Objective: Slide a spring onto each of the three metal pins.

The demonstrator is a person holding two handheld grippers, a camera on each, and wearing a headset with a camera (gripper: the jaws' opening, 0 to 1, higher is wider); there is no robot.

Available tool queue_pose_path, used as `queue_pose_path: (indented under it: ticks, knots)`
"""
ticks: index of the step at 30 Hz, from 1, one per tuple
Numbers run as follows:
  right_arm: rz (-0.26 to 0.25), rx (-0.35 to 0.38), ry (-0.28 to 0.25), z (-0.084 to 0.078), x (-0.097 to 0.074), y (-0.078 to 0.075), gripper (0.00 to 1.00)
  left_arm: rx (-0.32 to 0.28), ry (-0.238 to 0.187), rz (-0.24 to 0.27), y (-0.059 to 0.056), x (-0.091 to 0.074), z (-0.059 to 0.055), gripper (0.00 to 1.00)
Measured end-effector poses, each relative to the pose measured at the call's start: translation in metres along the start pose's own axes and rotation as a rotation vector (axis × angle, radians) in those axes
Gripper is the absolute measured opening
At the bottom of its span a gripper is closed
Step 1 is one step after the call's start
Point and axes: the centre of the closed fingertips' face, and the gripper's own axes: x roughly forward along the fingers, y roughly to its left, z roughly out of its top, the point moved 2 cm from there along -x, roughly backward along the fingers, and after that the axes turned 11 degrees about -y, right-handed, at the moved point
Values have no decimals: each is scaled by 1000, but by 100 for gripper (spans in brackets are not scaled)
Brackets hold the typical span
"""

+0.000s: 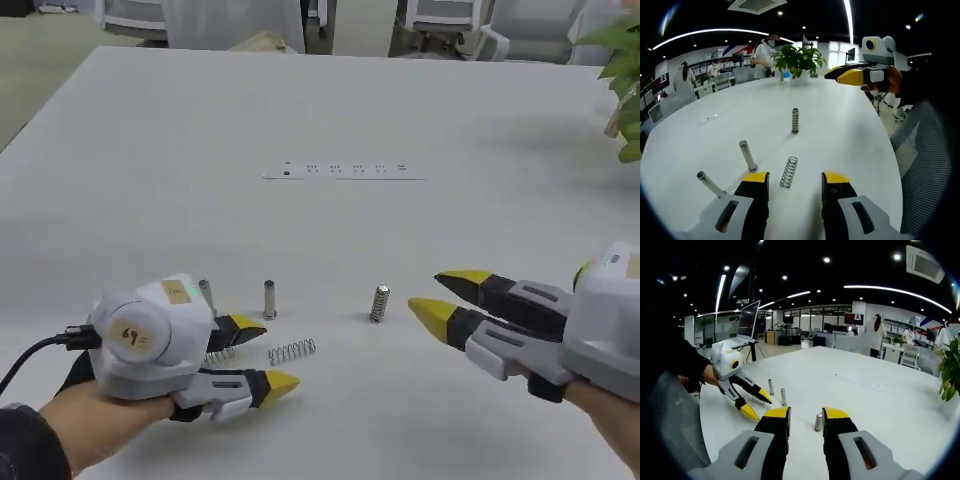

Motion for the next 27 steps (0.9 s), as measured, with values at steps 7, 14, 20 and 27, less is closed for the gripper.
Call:
queue_pose_path:
  ticks: [7, 14, 20, 27]
  knots:
    - [2, 0, 10, -3, 1, 2, 23, 2, 29, 4, 7, 6, -9, 25]
    - [2, 1, 8, -3, 2, 2, 22, 15, 57, 12, 8, 9, -14, 15]
    - [4, 2, 5, -2, 2, 2, 22, 24, 69, 8, 8, 11, -17, 12]
    - [8, 1, 4, -1, 2, 3, 22, 39, 83, 9, 8, 12, -19, 4]
